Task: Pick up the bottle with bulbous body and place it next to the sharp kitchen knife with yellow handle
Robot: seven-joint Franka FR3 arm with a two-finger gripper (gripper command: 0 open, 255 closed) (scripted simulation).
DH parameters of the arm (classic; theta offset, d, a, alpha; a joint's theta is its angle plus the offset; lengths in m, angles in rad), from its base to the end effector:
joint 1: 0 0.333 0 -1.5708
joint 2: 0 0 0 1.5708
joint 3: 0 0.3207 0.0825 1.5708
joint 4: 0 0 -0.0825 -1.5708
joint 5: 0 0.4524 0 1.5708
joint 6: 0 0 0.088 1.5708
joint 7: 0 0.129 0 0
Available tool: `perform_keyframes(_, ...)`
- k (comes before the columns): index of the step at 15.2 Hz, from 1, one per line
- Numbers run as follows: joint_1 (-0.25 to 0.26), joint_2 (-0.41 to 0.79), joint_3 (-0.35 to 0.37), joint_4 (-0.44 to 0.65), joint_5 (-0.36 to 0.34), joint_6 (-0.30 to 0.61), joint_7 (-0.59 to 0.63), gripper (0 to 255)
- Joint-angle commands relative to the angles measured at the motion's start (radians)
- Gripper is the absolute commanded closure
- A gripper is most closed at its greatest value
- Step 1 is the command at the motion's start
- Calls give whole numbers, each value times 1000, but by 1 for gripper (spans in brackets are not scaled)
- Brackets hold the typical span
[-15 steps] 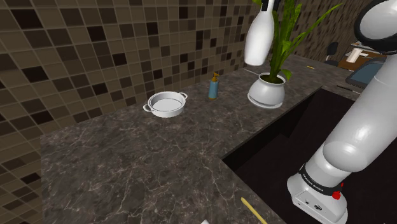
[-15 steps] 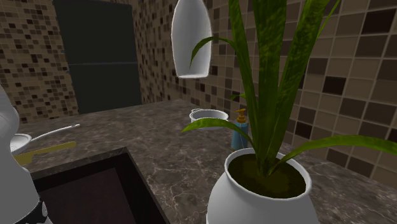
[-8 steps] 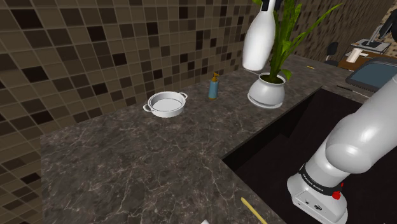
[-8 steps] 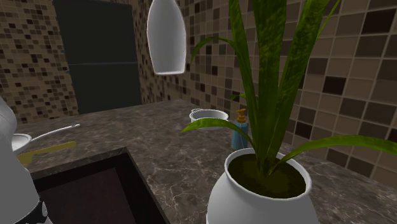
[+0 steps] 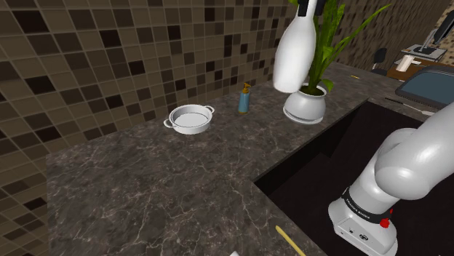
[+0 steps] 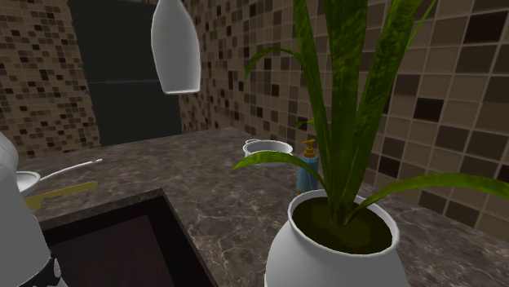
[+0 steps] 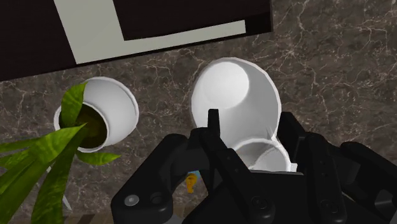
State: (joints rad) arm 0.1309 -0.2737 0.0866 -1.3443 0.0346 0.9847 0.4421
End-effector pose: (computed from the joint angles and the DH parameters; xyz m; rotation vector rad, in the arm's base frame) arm 0.4139 0.1072 0.8168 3.0994 -0.3281 -0.1317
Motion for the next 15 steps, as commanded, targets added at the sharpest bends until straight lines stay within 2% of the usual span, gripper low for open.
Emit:
perform_keyframes(1, 14, -34, 32, -35, 19, 2, 56, 255)
perform_keyframes(8, 60, -82, 157, -66, 94, -1, 255, 255)
perform_keyframes(15, 100, -71, 300, -35, 164, 3, 468, 255)
